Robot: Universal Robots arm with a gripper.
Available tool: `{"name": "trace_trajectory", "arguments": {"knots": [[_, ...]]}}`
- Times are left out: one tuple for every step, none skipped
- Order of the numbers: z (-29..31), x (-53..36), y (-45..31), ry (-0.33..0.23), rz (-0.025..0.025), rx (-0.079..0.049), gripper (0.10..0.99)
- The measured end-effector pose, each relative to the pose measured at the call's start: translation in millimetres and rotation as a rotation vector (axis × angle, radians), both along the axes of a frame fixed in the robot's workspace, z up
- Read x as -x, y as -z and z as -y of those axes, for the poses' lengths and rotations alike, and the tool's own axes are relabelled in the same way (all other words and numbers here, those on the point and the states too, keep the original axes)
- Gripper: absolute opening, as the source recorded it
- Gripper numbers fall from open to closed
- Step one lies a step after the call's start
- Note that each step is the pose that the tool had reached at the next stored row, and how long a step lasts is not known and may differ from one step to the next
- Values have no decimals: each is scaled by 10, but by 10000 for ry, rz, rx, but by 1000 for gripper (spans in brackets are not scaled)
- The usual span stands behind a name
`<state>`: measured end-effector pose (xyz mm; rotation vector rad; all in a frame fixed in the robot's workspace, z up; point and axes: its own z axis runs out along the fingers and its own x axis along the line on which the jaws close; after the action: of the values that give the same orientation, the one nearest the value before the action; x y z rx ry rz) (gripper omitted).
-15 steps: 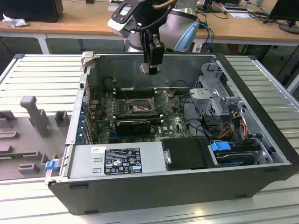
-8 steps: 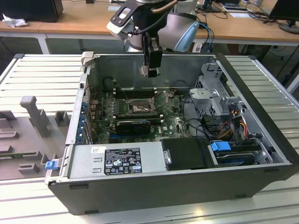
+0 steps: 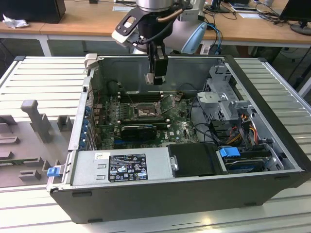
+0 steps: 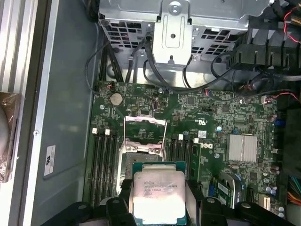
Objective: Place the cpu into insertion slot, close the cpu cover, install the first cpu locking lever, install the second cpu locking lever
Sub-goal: 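Place the cpu into insertion slot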
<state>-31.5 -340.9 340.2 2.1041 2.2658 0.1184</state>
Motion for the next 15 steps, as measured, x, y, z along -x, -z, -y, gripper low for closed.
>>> {"name": "trace_trajectory", "arguments": {"knots": [[0, 0, 9, 0, 0, 0, 533], [0, 0, 25, 0, 0, 0, 533], [0, 0, 37, 1, 0, 0, 533], [0, 0, 49, 1, 0, 0, 533], [0, 0, 67, 1, 1, 0, 533], [0, 0, 84, 1, 0, 0, 533], [0, 0, 95, 1, 0, 0, 533], [0, 0, 103, 1, 0, 1, 533], [0, 0, 114, 1, 0, 0, 533], [0, 0, 123, 1, 0, 0, 533], [0, 0, 137, 2, 0, 1, 533], [0, 0, 147, 2, 1, 0, 533], [0, 0, 154, 2, 0, 0, 533], [0, 0, 166, 2, 0, 1, 533], [0, 0, 173, 2, 0, 0, 533]]}}
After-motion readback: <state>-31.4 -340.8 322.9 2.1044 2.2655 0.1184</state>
